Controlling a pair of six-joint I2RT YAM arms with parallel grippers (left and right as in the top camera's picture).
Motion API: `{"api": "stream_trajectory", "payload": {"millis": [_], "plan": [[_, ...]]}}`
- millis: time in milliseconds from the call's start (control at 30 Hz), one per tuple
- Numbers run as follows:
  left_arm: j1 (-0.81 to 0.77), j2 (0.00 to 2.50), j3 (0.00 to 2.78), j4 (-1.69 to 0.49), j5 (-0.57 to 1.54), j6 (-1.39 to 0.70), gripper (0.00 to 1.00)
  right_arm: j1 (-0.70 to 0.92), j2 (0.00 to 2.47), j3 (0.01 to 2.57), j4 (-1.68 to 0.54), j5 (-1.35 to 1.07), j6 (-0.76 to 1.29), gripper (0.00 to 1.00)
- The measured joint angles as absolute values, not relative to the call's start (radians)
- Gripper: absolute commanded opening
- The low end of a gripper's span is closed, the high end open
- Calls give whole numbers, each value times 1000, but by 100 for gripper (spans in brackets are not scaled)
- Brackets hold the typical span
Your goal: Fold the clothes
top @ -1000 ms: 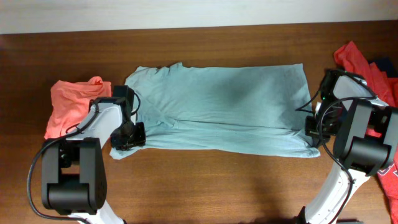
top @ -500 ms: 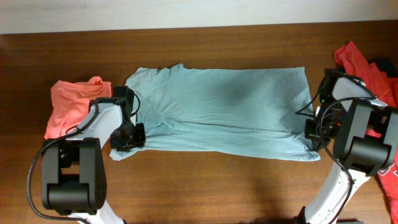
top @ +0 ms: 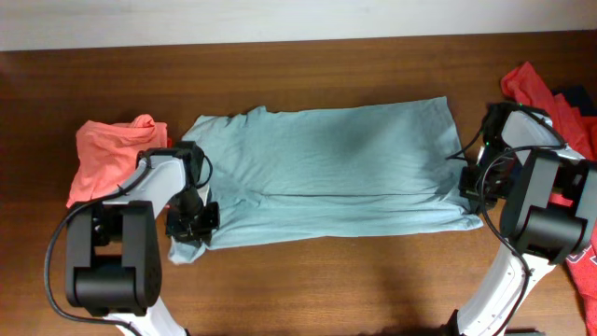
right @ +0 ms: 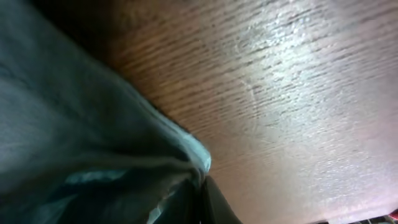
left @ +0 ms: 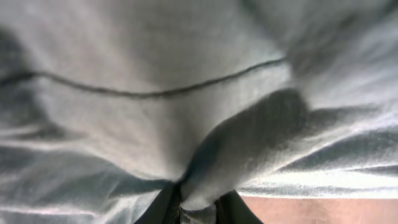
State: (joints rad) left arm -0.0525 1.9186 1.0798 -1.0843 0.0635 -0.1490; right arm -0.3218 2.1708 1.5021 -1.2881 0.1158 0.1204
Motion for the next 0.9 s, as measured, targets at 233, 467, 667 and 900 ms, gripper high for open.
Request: {"api": "stream_trajectory", "payload": {"millis": [233, 467, 667, 900], "plan": [[-52, 1939, 1080, -1131, 85, -142, 28, -322, 2171, 1502, -1288, 116, 123, 7], [-59, 1945, 1086, -1136, 116, -143, 38, -322, 2171, 1502, -1288, 115, 126, 4], [-64, 1969, 1136, -1164, 109, -162, 39, -324, 2170, 1503, -1288, 111, 128, 4], [-62, 1971, 1265, -1090, 44, -158, 50, -328, 2159, 1503, -1306, 107, 128, 4]]}}
